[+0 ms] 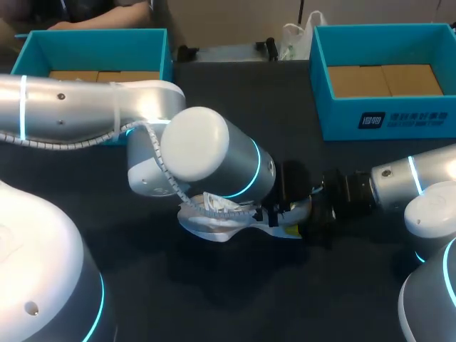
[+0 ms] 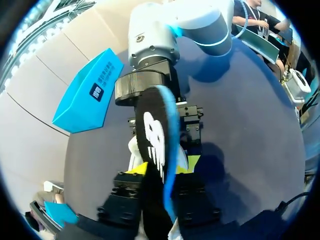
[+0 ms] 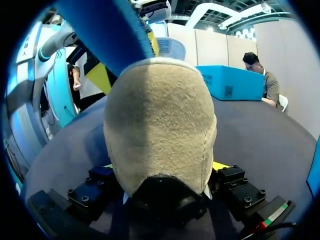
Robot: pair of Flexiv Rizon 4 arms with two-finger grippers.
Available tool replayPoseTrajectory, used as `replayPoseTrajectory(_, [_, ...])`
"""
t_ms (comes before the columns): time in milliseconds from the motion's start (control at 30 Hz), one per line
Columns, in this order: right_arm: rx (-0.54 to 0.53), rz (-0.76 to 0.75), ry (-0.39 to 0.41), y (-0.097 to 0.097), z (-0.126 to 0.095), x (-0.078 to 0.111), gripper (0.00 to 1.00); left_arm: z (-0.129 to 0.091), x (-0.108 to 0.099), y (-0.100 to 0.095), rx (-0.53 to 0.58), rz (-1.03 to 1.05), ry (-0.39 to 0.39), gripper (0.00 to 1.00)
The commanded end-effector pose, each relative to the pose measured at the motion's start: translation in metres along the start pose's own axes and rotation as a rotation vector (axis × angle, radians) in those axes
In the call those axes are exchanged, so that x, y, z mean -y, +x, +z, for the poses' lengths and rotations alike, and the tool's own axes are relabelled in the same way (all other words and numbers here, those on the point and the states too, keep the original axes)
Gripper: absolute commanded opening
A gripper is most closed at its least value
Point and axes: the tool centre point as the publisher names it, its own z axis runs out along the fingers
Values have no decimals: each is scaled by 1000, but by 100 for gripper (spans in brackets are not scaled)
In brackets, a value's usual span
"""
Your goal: Take the shoe out of the shoebox, open the shoe tongue, remove and reinsert the insole, then place the shoe into the shoebox
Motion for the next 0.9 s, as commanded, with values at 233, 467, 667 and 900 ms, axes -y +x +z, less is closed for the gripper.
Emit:
replayPoseTrajectory(233, [1,1,3,1,0,0,0,-22,-1,1,-10,9,27,0])
replayPoseTrajectory(467, [1,1,3,1,0,0,0,-44,12,-8,-50,11,38,0])
replayPoseTrajectory(667, [1,1,3,1,0,0,0,-67,29,-13,-80,20,32,0])
replayPoseTrajectory(900, [1,1,3,1,0,0,0,-88,46,-18,-174,28,34,0])
